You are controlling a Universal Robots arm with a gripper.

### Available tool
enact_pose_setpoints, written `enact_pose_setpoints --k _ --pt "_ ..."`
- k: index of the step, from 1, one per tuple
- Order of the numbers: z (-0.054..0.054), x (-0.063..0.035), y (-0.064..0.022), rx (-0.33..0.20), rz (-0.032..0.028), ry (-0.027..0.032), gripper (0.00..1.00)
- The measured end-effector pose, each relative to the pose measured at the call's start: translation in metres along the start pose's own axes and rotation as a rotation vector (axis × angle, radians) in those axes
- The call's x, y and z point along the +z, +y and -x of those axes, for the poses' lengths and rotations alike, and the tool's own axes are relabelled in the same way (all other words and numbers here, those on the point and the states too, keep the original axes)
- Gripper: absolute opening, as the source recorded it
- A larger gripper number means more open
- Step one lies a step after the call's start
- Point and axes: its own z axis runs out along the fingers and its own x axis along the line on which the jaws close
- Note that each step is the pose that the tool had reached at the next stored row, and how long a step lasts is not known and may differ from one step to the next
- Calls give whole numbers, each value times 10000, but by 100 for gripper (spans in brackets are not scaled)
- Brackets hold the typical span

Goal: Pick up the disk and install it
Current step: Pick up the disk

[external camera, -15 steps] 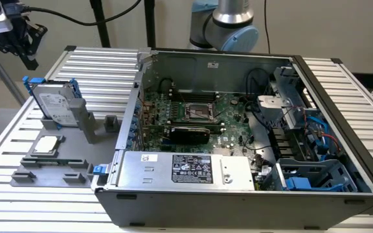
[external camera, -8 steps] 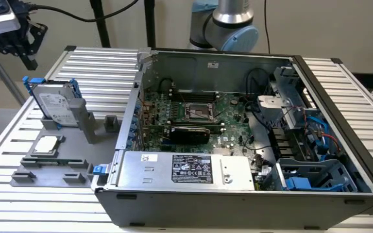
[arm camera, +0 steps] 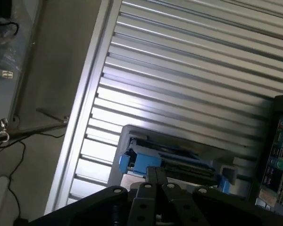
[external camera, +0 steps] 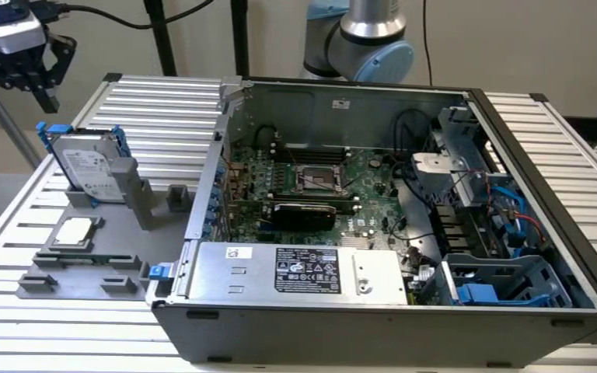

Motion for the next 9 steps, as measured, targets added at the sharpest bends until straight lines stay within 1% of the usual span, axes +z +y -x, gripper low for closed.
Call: enact_pose_setpoints --k 9 --pt "0 22 -1 -1639 30 82 0"
